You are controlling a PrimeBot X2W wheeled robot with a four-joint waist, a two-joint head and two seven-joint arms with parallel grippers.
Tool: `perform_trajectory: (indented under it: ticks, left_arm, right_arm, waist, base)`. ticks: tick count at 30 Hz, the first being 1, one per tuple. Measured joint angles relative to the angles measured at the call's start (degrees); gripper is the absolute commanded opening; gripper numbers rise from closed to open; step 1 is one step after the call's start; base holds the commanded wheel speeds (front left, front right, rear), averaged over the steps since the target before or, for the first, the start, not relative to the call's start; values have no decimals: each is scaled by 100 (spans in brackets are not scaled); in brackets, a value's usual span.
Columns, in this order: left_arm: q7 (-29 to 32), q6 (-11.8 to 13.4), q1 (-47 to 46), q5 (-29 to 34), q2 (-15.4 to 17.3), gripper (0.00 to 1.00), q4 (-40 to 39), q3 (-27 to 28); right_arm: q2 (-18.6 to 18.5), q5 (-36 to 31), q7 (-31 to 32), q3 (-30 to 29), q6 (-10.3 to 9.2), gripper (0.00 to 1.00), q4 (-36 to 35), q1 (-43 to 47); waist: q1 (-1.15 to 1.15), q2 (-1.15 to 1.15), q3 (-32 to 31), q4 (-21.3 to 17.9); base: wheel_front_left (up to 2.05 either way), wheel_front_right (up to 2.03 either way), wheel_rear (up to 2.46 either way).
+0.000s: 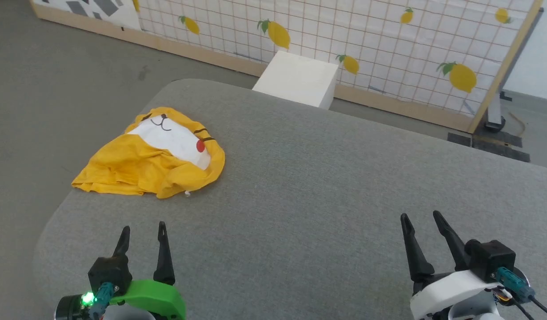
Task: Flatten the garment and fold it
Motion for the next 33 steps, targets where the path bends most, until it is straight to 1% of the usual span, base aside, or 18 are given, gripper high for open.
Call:
perform_trajectory:
  ticks: [14,33]
  left_arm:
    - [-157,53,80,-153,0,100,49,0]
    - [-364,199,175,-200,37,100,214,-27]
  right_arm:
    - [0,119,-152,74,0,100,165,15]
    - [1,358,-380,174,0,100,386,102]
  waist:
    - [0,0,-31,395]
    - [0,0,-103,878]
  base:
    - [0,0,0]
    - [0,0,0]
